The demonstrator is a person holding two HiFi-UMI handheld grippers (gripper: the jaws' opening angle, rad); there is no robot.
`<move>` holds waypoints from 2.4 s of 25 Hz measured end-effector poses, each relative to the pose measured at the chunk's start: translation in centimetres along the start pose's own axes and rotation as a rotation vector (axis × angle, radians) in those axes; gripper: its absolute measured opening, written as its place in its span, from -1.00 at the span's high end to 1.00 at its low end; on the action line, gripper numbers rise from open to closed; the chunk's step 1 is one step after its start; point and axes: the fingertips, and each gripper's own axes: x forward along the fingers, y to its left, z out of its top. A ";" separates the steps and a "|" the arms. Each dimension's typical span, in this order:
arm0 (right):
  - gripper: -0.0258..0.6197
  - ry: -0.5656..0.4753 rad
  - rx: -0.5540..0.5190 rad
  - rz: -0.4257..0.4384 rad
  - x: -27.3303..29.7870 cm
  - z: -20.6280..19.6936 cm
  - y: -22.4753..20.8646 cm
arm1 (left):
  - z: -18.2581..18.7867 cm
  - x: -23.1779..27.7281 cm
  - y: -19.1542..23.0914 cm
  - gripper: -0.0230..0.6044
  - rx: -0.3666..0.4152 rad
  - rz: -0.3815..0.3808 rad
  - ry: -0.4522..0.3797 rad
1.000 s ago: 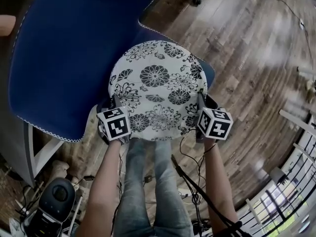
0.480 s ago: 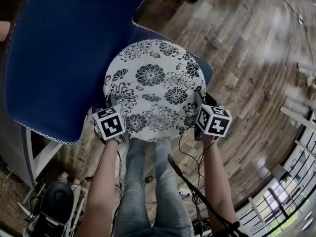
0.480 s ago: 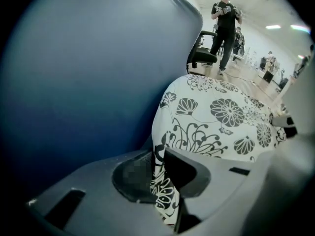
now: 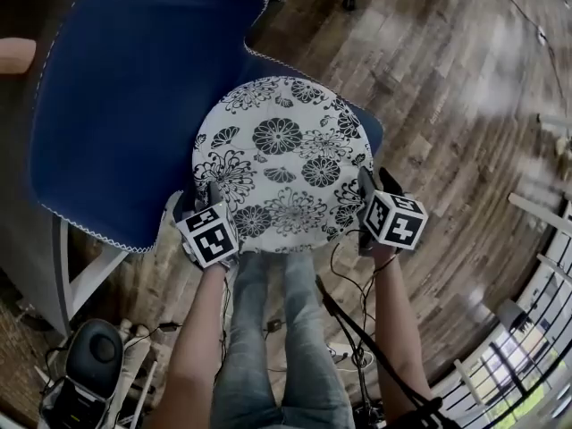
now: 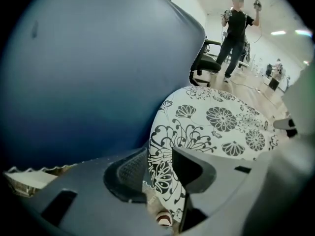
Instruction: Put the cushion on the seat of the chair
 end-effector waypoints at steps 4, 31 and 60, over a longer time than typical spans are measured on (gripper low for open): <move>0.32 -0.026 0.014 0.004 -2.5 0.4 0.7 | -0.6 -2.3 0.3 0.62 0.000 0.031 -0.020; 0.76 -0.572 0.007 -0.003 -40.8 13.2 13.7 | 17.7 -41.9 1.2 0.88 -0.077 -0.604 -0.640; 0.92 -0.773 -0.098 0.022 -51.0 17.4 16.8 | 23.2 -51.1 1.2 0.89 0.007 -0.654 -0.793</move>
